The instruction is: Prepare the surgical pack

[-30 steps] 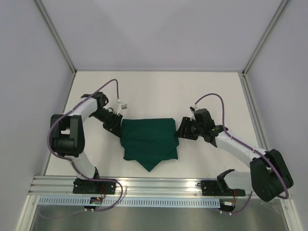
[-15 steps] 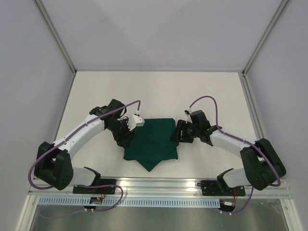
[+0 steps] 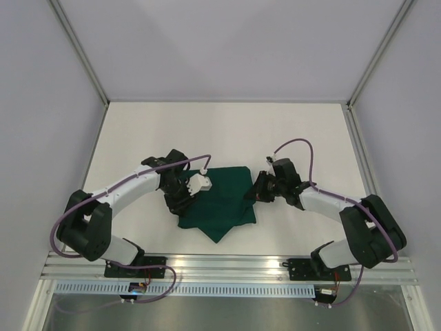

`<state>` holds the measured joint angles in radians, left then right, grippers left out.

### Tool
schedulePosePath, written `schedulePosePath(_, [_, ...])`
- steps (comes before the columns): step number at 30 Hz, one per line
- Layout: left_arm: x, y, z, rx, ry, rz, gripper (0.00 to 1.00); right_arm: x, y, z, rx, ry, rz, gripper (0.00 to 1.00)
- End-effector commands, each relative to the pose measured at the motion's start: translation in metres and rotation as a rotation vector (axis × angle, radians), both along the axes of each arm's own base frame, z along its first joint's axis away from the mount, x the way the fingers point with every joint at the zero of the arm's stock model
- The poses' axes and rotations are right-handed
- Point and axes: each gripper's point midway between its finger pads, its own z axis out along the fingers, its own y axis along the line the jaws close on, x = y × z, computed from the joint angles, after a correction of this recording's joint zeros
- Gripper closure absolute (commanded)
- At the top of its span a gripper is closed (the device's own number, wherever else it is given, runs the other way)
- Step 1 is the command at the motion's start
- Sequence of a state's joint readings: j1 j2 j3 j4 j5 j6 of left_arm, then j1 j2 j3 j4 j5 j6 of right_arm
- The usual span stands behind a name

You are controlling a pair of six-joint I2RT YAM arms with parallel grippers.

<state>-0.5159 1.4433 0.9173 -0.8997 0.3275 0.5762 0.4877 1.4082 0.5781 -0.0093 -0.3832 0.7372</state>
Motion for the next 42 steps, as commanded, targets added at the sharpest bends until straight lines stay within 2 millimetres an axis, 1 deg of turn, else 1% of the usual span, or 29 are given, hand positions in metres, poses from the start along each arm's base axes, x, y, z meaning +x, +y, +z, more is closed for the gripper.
schedulePosePath(1, [0.064,-0.008,-0.005,0.026,-0.236,0.014,0.51,0.034,-0.013,-0.012,-0.053,-0.043,-0.122,0.97])
schedulePosePath(2, [0.07,-0.009,-0.007,0.035,-0.239,0.018,0.53,0.047,-0.011,-0.005,-0.043,-0.065,-0.139,0.99])
schedulePosePath(4, [0.089,-0.011,-0.002,0.043,-0.277,0.029,0.53,0.065,-0.011,-0.006,-0.06,-0.074,-0.168,0.99])
schedulePosePath(5, [0.098,-0.009,0.0,0.046,-0.284,0.043,0.53,0.075,-0.011,-0.004,-0.065,-0.082,-0.181,0.97])
schedulePosePath(6, [0.112,-0.012,0.0,0.046,-0.287,0.052,0.54,0.096,-0.007,0.011,-0.053,-0.123,-0.194,0.95])
schedulePosePath(8, [0.126,-0.008,-0.003,0.059,-0.271,0.072,0.55,0.117,-0.008,0.006,-0.082,-0.119,-0.217,0.9])
schedulePosePath(9, [0.135,-0.014,0.007,0.032,-0.285,0.066,0.55,0.14,-0.006,0.025,-0.065,-0.167,-0.226,0.86])
schedulePosePath(10, [0.132,-0.015,0.009,0.025,-0.27,0.049,0.54,0.144,-0.004,0.015,-0.074,-0.137,-0.212,0.83])
schedulePosePath(11, [0.13,-0.022,0.018,-0.017,-0.278,0.015,0.52,0.154,-0.006,0.019,-0.077,-0.147,-0.209,0.74])
schedulePosePath(12, [0.125,-0.024,0.023,-0.041,-0.276,-0.003,0.5,0.159,-0.005,0.019,-0.086,-0.128,-0.2,0.7])
schedulePosePath(13, [0.122,-0.028,0.036,-0.078,-0.303,-0.021,0.47,0.162,-0.006,0.021,-0.092,-0.129,-0.195,0.61])
schedulePosePath(14, [0.115,-0.031,0.039,-0.109,-0.301,-0.042,0.46,0.162,-0.009,0.021,-0.105,-0.129,-0.183,0.56])
schedulePosePath(17, [0.097,-0.033,0.054,-0.143,-0.331,-0.077,0.43,0.149,-0.019,0.023,-0.137,-0.132,-0.182,0.45])
schedulePosePath(18, [0.09,-0.038,0.055,-0.146,-0.335,-0.106,0.43,0.143,-0.022,0.028,-0.139,-0.144,-0.181,0.43])
schedulePosePath(20, [0.078,-0.041,0.056,-0.146,-0.339,-0.128,0.42,0.122,-0.029,0.017,-0.157,-0.116,-0.176,0.41])
schedulePosePath(22, [0.07,-0.052,0.057,-0.152,-0.347,-0.158,0.41,0.11,-0.036,0.024,-0.16,-0.127,-0.186,0.4])
schedulePosePath(23, [0.068,-0.055,0.056,-0.149,-0.354,-0.168,0.4,0.096,-0.042,0.015,-0.173,-0.103,-0.186,0.4])
schedulePosePath(24, [0.069,-0.055,0.054,-0.124,-0.375,-0.173,0.39,0.092,-0.043,0.026,-0.159,-0.132,-0.191,0.4])
schedulePosePath(25, [0.07,-0.064,0.055,-0.121,-0.413,-0.206,0.37,0.086,-0.047,0.027,-0.162,-0.132,-0.209,0.4])
schedulePosePath(26, [0.074,-0.06,0.049,-0.075,-0.443,-0.211,0.36,0.073,-0.048,0.02,-0.17,-0.119,-0.203,0.4])
schedulePosePath(28, [0.079,-0.068,0.048,-0.061,-0.501,-0.238,0.34,0.062,-0.047,0.033,-0.152,-0.153,-0.208,0.41])
schedulePosePath(30, [0.085,-0.068,0.045,-0.031,-0.539,-0.24,0.33,0.041,-0.04,0.033,-0.116,-0.147,-0.205,0.45])
schedulePosePath(32, [0.082,-0.072,0.037,-0.02,-0.539,-0.266,0.33,0.028,-0.022,0.038,-0.031,-0.163,-0.181,0.51])
schedulePosePath(33, [0.083,-0.076,0.036,-0.019,-0.558,-0.276,0.33,0.015,-0.02,0.03,0.003,-0.121,-0.197,0.53])
schedulePosePath(34, [0.082,-0.077,0.032,-0.011,-0.559,-0.292,0.33,0.019,-0.008,0.042,0.08,-0.17,-0.189,0.6])
schedulePosePath(36, [0.079,-0.079,0.024,-0.007,-0.566,-0.315,0.33,0.011,0.01,0.049,0.16,-0.186,-0.17,0.68])
schedulePosePath(37, [0.078,-0.08,0.021,-0.007,-0.562,-0.316,0.34,0.01,0.016,0.053,0.179,-0.2,-0.162,0.77])
schedulePosePath(38, [0.077,-0.079,0.017,-0.009,-0.556,-0.319,0.35,0.005,0.026,0.055,0.196,-0.207,-0.138,0.8])
schedulePosePath(42, [0.079,-0.079,0.012,-0.003,-0.566,-0.315,0.42,0.009,0.051,0.067,0.27,-0.243,-0.107,0.88])
